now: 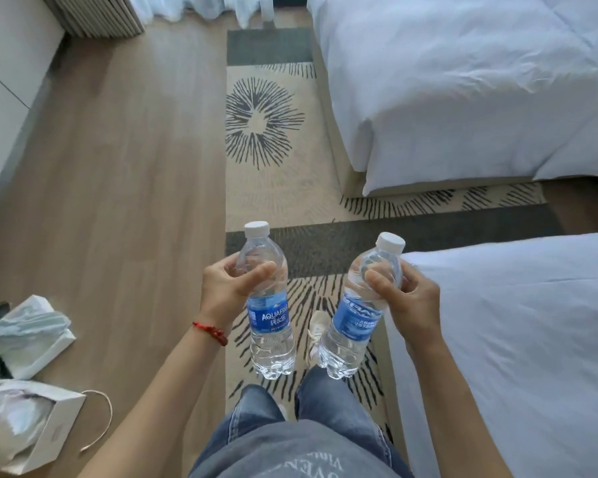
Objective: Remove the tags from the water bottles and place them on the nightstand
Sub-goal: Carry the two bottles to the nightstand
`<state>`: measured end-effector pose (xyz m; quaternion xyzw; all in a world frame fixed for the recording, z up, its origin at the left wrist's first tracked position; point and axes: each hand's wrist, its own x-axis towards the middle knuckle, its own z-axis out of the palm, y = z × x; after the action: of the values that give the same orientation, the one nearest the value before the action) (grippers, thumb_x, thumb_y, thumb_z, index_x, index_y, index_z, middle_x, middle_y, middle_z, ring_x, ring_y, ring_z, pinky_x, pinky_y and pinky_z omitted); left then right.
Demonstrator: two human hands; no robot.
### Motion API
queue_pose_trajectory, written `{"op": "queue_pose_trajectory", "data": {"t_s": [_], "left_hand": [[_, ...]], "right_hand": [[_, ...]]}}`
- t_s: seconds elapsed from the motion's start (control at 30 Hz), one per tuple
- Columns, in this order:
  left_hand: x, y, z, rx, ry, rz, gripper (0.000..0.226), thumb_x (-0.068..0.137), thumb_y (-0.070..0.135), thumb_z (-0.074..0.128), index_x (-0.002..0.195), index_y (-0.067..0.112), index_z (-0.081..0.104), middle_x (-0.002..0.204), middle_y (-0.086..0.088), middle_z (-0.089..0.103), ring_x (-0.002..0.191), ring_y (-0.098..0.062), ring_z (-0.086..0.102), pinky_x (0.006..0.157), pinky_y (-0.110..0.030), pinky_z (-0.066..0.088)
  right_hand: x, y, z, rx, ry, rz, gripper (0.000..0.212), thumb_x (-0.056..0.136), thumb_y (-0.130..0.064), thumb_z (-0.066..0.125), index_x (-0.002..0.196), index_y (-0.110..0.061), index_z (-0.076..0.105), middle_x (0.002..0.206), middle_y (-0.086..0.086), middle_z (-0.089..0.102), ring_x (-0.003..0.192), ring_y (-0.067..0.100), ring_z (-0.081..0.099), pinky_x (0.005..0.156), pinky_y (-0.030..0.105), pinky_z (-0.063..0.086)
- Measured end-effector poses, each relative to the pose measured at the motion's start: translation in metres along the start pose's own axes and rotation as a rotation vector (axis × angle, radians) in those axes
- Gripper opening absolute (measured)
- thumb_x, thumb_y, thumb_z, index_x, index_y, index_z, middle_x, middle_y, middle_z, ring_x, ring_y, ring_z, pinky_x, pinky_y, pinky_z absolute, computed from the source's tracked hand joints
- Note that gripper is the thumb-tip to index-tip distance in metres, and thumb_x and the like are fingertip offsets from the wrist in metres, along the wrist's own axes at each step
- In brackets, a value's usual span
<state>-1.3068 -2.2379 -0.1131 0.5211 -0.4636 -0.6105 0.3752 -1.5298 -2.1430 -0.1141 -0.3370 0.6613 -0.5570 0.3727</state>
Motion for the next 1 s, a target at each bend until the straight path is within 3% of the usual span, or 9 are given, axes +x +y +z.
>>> {"op": "queue_pose_trajectory", "data": {"t_s": [0.2,0.5,0.7,1.0], "left_hand": [[0.097,0.034,0.059,0.016,0.009,0.013,0.029,0.056,0.030,0.076,0.080,0.018,0.069,0.070,0.007,0.074,0.066,-0.007,0.069,0.055,-0.016,0.052],[0.216,0.079,0.135,0.032,-0.030,0.012,0.021,0.055,0.029,0.077,0.072,0.019,0.071,0.068,0.006,0.073,0.065,-0.007,0.068,0.055,-0.016,0.052],[0.311,0.099,0.191,0.073,-0.177,0.006,0.040,0.051,0.036,0.077,0.084,0.017,0.070,0.078,0.001,0.074,0.076,-0.015,0.070,0.063,-0.022,0.056],[0.462,0.148,0.315,0.177,-0.472,0.035,0.036,0.049,0.038,0.076,0.078,0.019,0.069,0.069,0.007,0.073,0.067,-0.009,0.069,0.057,-0.016,0.052]], "right_hand": [[0.118,-0.023,-0.020,0.039,-0.030,0.004,0.025,0.059,-0.037,0.073,0.082,-0.027,0.068,0.074,-0.013,0.072,0.070,0.002,0.068,0.058,0.012,0.051],[0.252,-0.042,-0.050,0.064,0.022,0.002,0.031,0.058,-0.041,0.074,0.084,-0.025,0.070,0.075,-0.009,0.073,0.069,0.004,0.067,0.060,0.016,0.052],[0.323,-0.042,-0.070,0.060,0.143,0.004,0.032,0.058,-0.046,0.072,0.084,-0.027,0.068,0.076,-0.013,0.072,0.072,0.004,0.068,0.060,0.014,0.051],[0.438,-0.043,-0.109,0.025,0.451,0.003,0.034,0.061,-0.046,0.069,0.089,-0.027,0.065,0.077,-0.024,0.070,0.077,-0.002,0.067,0.056,0.008,0.048]]}}
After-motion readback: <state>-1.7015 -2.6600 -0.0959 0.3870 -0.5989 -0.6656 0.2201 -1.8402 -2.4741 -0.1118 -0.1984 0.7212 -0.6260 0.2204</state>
